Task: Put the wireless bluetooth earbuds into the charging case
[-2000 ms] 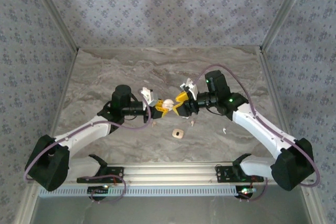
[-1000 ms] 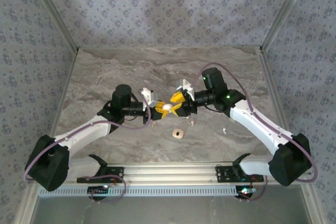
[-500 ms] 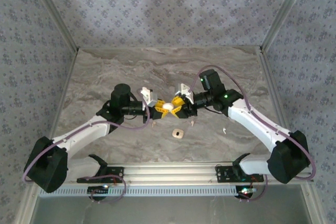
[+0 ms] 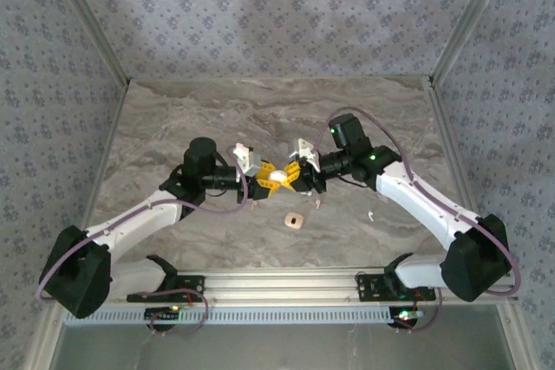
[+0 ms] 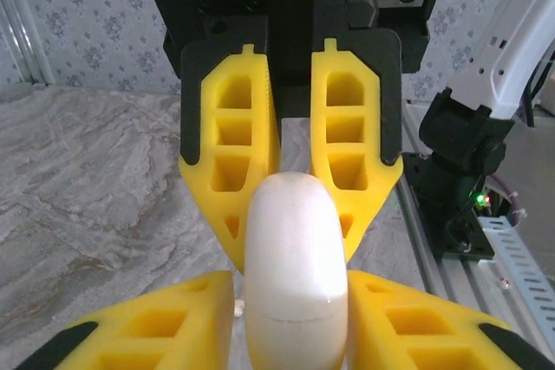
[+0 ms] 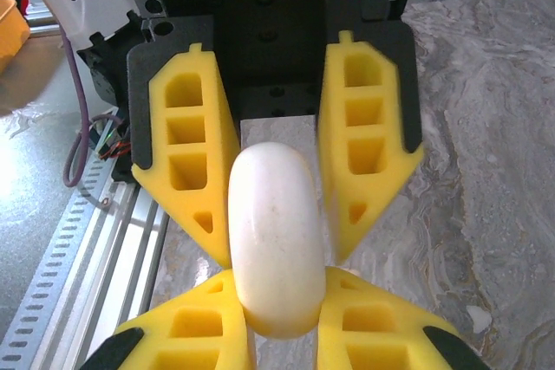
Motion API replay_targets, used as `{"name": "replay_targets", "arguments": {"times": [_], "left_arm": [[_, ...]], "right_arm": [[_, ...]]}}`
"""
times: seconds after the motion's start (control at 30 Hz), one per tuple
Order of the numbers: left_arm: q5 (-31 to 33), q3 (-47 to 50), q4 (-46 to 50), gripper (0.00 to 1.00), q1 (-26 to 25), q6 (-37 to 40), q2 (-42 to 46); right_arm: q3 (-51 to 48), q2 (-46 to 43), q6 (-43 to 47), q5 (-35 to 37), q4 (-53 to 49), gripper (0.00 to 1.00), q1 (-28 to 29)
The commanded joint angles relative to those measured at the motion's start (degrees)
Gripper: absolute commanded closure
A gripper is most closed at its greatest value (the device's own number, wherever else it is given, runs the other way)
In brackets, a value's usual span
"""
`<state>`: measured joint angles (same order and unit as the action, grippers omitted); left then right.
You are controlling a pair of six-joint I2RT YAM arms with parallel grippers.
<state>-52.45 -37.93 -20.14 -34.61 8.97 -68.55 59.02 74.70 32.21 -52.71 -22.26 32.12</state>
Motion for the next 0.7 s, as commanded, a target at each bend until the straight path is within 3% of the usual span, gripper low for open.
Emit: {"name": "replay_targets", "arguments": {"times": [0.0, 0.2, 0.4, 0.67], "left_arm": [[0.0, -2.1, 1.9, 0.53, -0.4, 1.9, 1.5], [0.3, -2.2, 3.0, 0.51, -0.3, 2.4, 1.5], [0.2, -2.6, 3.2, 0.58, -0.3, 2.3, 1.4], [0.1, -2.6, 1.9, 0.57, -0.3, 1.2, 1.3]], "right_arm": [[2.0, -1.1, 1.7, -0.3, -2.7, 0.87, -0.7], [2.1, -2.3, 2.6, 0.3, -4.1, 0.87, -1.7], [2.3, -2.4, 2.8, 0.2, -4.6, 0.87, -1.9], [2.3, -1.8, 2.1, -0.4, -3.6, 0.87, -1.5]]}}
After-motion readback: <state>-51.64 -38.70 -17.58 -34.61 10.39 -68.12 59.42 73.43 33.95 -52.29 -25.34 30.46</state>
